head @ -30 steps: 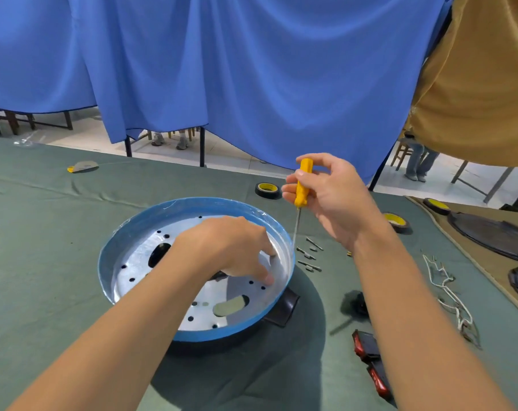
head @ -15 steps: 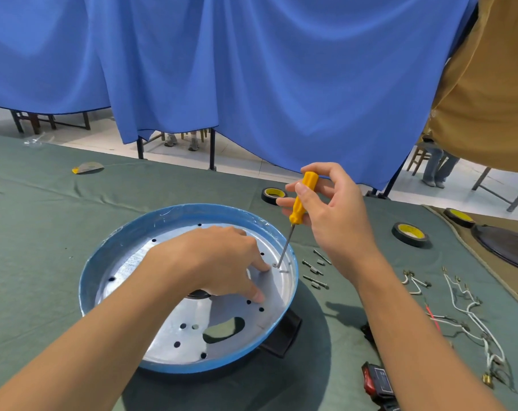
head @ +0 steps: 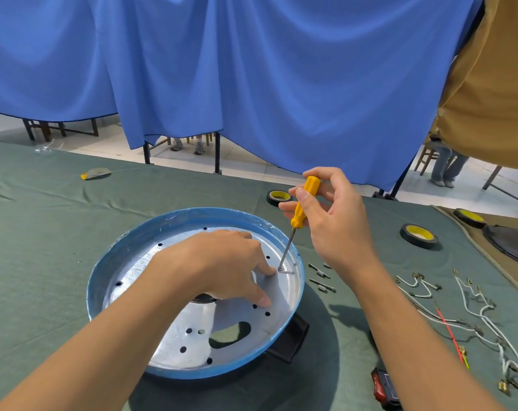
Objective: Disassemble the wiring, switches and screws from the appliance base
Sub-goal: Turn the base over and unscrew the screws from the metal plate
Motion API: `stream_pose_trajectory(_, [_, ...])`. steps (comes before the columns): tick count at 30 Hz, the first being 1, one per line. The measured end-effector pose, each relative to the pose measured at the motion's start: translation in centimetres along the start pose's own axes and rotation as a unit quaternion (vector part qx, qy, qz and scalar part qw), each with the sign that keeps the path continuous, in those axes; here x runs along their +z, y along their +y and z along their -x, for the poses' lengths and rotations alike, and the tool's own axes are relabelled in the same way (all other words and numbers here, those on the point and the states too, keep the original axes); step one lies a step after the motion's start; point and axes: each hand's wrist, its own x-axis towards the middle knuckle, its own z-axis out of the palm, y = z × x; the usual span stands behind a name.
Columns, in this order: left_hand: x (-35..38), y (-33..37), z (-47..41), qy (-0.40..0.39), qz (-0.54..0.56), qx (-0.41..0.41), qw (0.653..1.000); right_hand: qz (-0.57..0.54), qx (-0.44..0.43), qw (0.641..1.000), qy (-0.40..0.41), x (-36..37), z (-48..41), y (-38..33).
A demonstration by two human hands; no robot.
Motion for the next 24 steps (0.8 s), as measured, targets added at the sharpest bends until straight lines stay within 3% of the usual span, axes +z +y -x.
stream_pose_trajectory(16, [0.1, -0.1, 0.0, 0.002, 0.002, 0.0, 1.0, 0.028, -0.021, 0.999, 0.014, -0.1, 0.0, -0.1])
stream_pose_trajectory(24, [0.4, -0.3, -0.3, 0.006, 0.004, 0.0, 1.0, 0.065, -0.03, 0.995, -0.064, -0.4, 0.1, -1.1])
